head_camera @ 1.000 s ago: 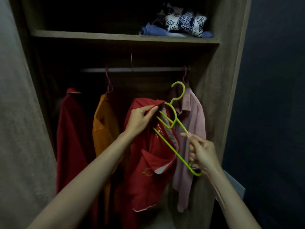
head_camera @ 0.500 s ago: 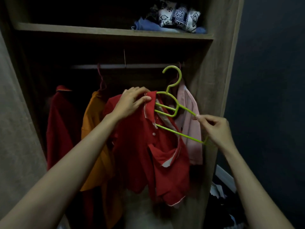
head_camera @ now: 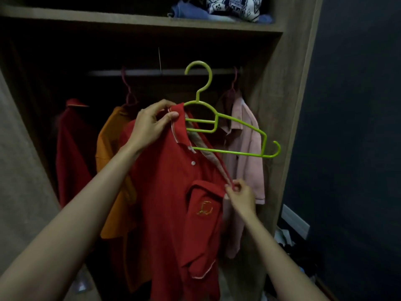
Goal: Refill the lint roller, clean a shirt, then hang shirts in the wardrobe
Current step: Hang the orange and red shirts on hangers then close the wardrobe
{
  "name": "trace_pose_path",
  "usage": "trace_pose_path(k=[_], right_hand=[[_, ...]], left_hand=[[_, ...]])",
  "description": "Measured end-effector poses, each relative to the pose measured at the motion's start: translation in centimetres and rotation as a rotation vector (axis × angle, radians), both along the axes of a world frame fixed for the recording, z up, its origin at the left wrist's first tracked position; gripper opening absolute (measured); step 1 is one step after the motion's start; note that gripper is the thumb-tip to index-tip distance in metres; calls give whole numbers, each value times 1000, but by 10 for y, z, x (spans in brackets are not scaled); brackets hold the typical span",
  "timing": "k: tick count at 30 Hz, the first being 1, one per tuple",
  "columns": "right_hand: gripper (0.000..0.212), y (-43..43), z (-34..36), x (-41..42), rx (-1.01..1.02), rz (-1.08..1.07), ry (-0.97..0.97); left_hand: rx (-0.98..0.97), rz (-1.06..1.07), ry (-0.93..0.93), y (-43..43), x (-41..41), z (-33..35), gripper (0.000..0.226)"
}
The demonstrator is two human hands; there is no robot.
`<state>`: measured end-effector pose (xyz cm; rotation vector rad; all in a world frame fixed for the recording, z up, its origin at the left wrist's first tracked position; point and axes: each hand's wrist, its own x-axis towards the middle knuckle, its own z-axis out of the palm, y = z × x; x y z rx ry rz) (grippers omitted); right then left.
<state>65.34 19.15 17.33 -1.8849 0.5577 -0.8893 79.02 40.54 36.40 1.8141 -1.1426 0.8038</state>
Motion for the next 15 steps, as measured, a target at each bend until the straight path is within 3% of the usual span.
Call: trace_pose_path(k=[3,6,10,15], right_hand=[[3,-33,13,-12,50,49,-12],[20,-52,35,-30,39,112,-49],[20,-61,64,-53,-14,146,-35],[16,-59,86,-63,-162,-12,-27]], left_hand=[[8,22,25,20,11,-12,19],[44,73,47,29,18,-24,26],[108,103,15,27,22,-31,28],[310,233,-302,21,23,-37,28]])
